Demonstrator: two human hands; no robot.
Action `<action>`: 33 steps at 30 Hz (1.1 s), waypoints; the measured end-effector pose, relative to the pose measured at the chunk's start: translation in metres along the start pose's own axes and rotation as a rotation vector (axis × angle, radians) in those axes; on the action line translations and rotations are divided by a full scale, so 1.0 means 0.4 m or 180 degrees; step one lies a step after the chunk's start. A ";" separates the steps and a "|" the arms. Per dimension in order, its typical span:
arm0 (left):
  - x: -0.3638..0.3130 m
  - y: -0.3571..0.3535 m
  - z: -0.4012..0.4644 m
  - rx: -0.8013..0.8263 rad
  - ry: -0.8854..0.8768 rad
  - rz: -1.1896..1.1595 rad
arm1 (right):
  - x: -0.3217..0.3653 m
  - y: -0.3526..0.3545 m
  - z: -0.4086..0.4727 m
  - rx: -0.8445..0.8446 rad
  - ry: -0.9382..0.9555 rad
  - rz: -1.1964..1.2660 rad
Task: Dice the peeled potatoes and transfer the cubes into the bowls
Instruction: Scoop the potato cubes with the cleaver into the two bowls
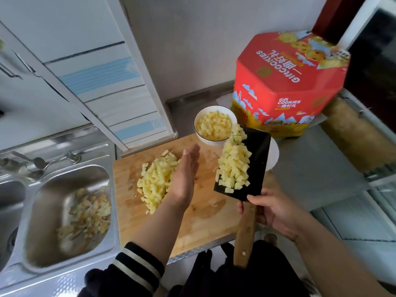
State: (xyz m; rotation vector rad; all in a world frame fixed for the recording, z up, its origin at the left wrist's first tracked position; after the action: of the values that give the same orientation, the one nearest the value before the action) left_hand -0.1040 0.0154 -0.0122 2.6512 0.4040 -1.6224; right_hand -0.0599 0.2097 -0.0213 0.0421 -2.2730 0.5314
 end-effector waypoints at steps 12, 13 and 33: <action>-0.103 -0.208 -0.011 0.1088 -0.1203 0.2182 | 0.016 0.066 -0.018 -0.0193 -0.0039 0.0104; -0.107 -0.233 -0.014 0.1215 -0.1479 0.2521 | 0.016 0.067 -0.017 -0.0193 -0.0030 0.0121; -0.043 -0.395 0.044 0.1648 -0.2351 0.4086 | 0.045 0.087 0.004 -0.0481 0.0023 0.0322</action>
State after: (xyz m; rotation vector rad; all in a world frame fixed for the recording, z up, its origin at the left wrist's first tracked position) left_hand -0.1620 0.1619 0.0149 1.4439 -1.4947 -1.9440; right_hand -0.0801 0.2432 -0.0221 -0.1507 -2.3107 0.4095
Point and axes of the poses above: each hand's wrist, its own z-axis towards the middle knuckle, its own y-axis out of the back of the hand, x = y × z, the point moved 9 cm from there along z, towards the middle knuckle, and after that the axes turned 9 degrees about y, right-handed, at the moved point
